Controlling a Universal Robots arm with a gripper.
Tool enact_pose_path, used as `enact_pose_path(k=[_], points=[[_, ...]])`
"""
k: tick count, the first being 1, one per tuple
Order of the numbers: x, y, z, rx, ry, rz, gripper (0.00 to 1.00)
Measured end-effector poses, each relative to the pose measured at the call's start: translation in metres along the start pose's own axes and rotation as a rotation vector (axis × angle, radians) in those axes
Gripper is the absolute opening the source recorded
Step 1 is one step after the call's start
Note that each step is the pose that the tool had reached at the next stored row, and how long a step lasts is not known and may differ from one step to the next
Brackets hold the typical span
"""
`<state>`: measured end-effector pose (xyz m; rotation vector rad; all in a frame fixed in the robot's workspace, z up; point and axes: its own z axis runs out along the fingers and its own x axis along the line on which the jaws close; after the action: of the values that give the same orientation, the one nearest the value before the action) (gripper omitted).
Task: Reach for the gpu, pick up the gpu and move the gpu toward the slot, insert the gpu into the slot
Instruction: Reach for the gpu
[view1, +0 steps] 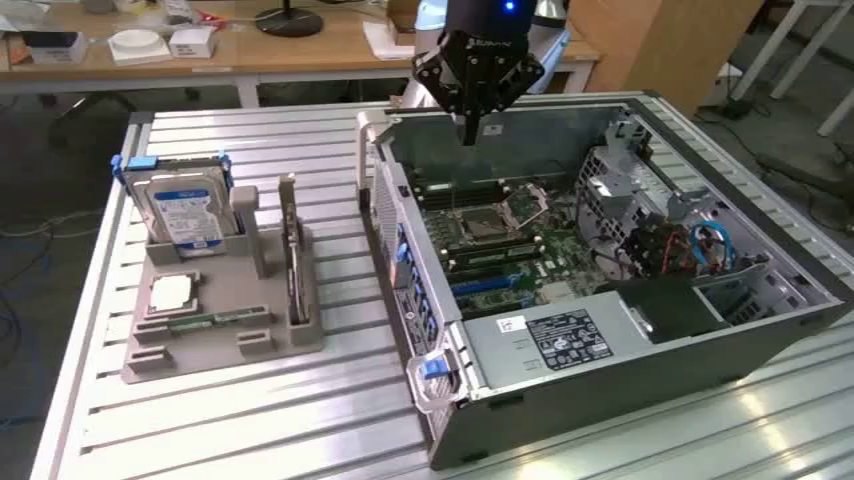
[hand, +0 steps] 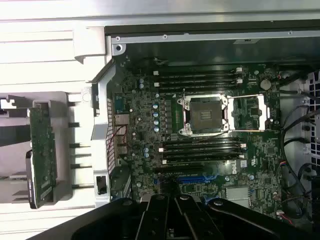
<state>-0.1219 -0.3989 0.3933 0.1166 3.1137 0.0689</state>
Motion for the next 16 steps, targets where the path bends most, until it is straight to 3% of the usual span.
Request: enact_pose_path(k=[4,16], points=[[0.001,-0.0001,0.0001,-0.0002,-0.0002,0.000,0.10],[0.021,-0.0015,-0.0005,0.0000,-0.0001,0.000,0.10]])
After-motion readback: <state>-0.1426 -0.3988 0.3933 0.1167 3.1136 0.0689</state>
